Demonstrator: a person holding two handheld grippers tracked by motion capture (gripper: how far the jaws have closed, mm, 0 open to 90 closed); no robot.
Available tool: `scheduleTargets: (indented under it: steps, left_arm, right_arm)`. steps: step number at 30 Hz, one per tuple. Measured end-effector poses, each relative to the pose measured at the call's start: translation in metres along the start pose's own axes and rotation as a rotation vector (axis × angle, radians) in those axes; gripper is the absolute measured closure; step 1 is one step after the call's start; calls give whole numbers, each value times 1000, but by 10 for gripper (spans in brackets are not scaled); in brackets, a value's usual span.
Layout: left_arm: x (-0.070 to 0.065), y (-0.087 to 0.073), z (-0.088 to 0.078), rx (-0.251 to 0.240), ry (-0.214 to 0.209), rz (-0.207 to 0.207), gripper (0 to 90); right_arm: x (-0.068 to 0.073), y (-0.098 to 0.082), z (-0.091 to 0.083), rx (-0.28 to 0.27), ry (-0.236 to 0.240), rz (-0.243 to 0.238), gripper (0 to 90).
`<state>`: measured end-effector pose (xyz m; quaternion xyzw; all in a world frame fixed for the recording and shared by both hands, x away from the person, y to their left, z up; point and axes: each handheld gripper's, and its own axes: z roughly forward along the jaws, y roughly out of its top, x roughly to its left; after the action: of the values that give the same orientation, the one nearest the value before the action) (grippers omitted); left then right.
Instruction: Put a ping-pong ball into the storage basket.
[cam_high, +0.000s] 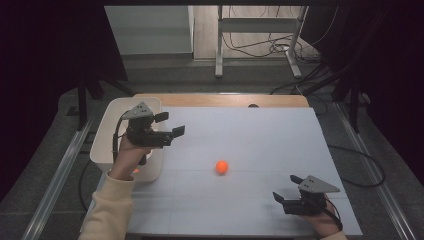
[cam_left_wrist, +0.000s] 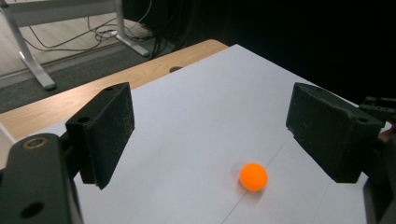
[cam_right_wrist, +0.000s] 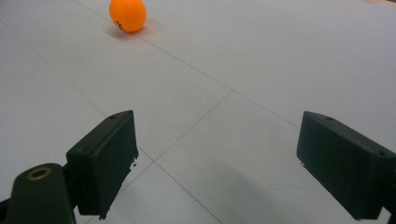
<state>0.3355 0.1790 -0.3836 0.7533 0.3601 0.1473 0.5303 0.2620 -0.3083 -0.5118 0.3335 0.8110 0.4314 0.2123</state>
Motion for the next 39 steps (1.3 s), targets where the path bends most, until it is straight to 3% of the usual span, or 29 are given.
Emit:
scheduleTargets:
  steps: [14,39]
  left_arm:
    - [-23,-3,21,58,-43,54,162]
    - [-40,-14,49,151,-72,101,161]
  right_arm:
    - [0,1,-1,-7,-1,-3,127]
    - [0,1,0,-5,-2,-8,128]
